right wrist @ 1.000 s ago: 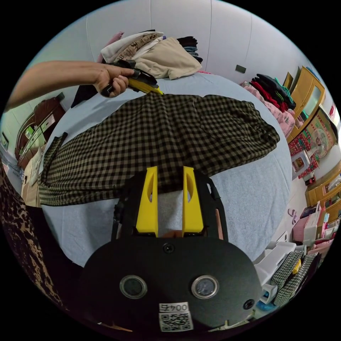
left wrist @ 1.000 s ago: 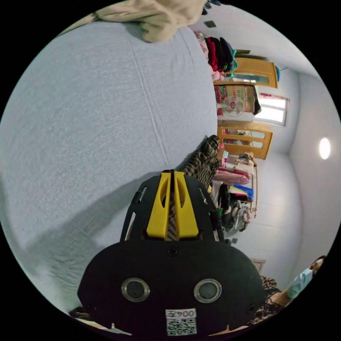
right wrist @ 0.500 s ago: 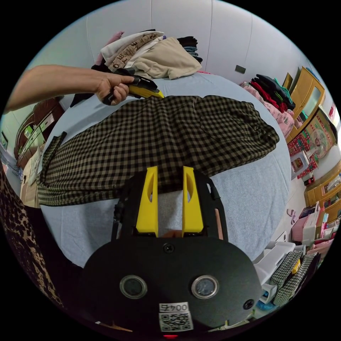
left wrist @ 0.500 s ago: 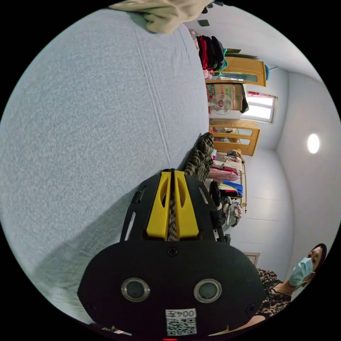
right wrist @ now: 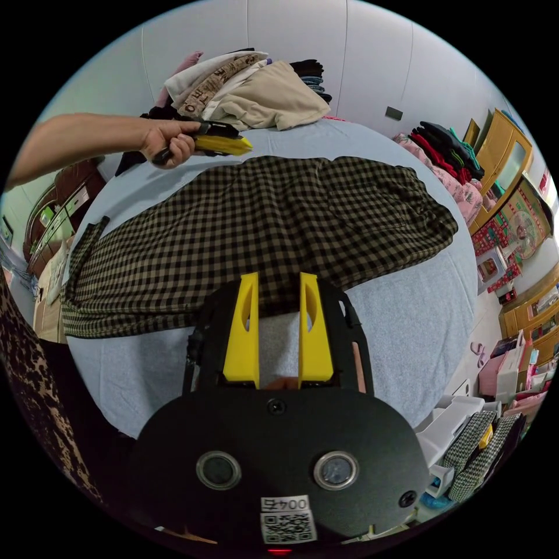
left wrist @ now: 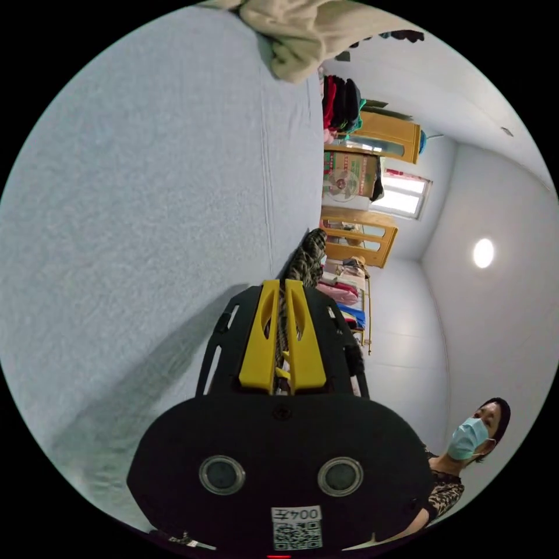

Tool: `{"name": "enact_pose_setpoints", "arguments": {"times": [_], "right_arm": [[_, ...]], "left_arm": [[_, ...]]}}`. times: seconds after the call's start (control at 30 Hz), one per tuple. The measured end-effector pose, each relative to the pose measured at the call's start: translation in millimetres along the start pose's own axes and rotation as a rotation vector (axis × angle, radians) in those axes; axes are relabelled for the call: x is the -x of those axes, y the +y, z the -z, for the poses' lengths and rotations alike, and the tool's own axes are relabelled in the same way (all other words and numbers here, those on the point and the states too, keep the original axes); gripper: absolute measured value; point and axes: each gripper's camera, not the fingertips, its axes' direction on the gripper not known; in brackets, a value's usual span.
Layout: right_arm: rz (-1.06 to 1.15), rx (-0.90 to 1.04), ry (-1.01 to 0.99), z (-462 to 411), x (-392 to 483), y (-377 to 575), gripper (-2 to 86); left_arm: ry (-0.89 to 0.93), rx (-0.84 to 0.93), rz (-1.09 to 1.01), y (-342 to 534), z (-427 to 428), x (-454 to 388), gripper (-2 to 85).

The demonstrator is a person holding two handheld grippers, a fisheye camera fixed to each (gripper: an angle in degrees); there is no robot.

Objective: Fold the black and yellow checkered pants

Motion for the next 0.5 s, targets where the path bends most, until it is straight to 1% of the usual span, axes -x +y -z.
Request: {"name": "enact_pose_setpoints", "arguments": {"times": [0.07, 0.13, 0.2, 0.23, 0.27, 0.37, 0.5], "right_arm": [[0.0, 0.0, 0.0, 8, -11, -9, 11.0], [0.0, 0.0, 0.001, 15, -21, -16, 11.0], [0.0, 0.0, 0.001, 22, -31, -24, 11.0], [0.0, 0.0, 0.001, 26, -38, -29, 11.0], [-0.001, 0.0, 0.001, 31, -45, -35, 11.0], [-0.005, 0.0, 0.004, 44, -66, -49, 11.0], [-0.02, -0.001, -0.004, 60, -95, -68, 10.3]], "left_arm": [[-0.026, -0.047, -0.087, 19, -3, -18, 1.0], [-0.064, -0.039, -0.176, 39, -20, -37, 0.6], [-0.146, -0.039, -0.249, 70, -47, -49, 0.4], [-0.215, -0.041, -0.286, 92, -70, -51, 0.3], [-0.281, -0.033, -0.316, 114, -96, -48, 0.3], [-0.399, -0.029, -0.37, 162, -153, -26, 0.2], [-0.6, -0.021, -0.427, 211, -207, -2, 0.2]]}}
